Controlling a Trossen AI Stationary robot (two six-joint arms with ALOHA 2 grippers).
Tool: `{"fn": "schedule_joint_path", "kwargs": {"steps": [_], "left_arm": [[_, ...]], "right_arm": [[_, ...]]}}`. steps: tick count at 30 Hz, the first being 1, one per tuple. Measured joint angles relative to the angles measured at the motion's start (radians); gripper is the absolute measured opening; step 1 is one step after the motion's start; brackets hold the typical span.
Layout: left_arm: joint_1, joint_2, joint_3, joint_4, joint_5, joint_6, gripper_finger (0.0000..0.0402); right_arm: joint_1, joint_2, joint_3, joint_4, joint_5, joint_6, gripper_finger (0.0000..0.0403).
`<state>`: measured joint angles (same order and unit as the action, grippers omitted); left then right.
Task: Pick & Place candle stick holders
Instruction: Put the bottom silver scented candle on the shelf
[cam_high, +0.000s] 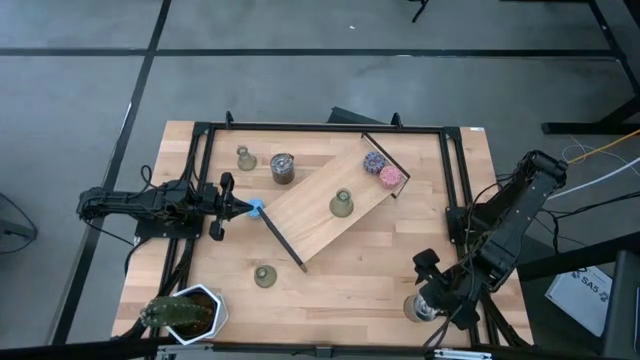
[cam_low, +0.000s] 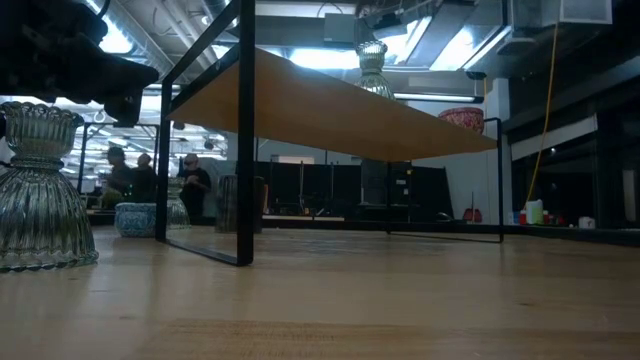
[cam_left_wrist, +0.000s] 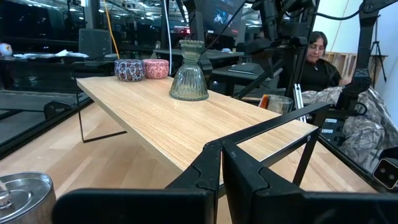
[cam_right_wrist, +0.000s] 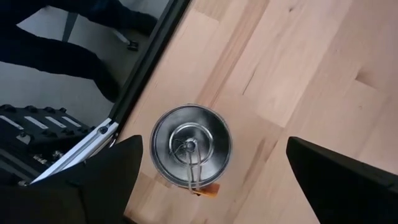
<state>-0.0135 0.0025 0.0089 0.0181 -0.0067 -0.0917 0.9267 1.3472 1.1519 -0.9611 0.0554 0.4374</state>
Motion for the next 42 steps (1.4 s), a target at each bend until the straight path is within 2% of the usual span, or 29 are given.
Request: {"fn": "schedule_joint_path", "kwargs": {"steps": [8, 21, 27, 42], "left_arm": [[0.000, 0.000, 0.000, 0.000, 0.000, 0.000, 0.0011], [0.000, 0.000, 0.000, 0.000, 0.000, 0.000, 0.0011], [0.000, 0.000, 0.000, 0.000, 0.000, 0.000, 0.0012], [0.000, 0.000, 0.000, 0.000, 0.000, 0.000, 0.0011]], "right_arm": [[-0.012, 0.007, 0.000, 0.001, -0.016, 0.008, 0.0400], [-0.012, 0.118, -0.001, 0.000, -0.037, 0.126, 0.0400], [0.020, 0.158, -0.001, -0.010, -0.090, 0.093, 0.0400], [0.074, 0.159, -0.001, -0.007, -0.030, 0.045, 0.0400]]}}
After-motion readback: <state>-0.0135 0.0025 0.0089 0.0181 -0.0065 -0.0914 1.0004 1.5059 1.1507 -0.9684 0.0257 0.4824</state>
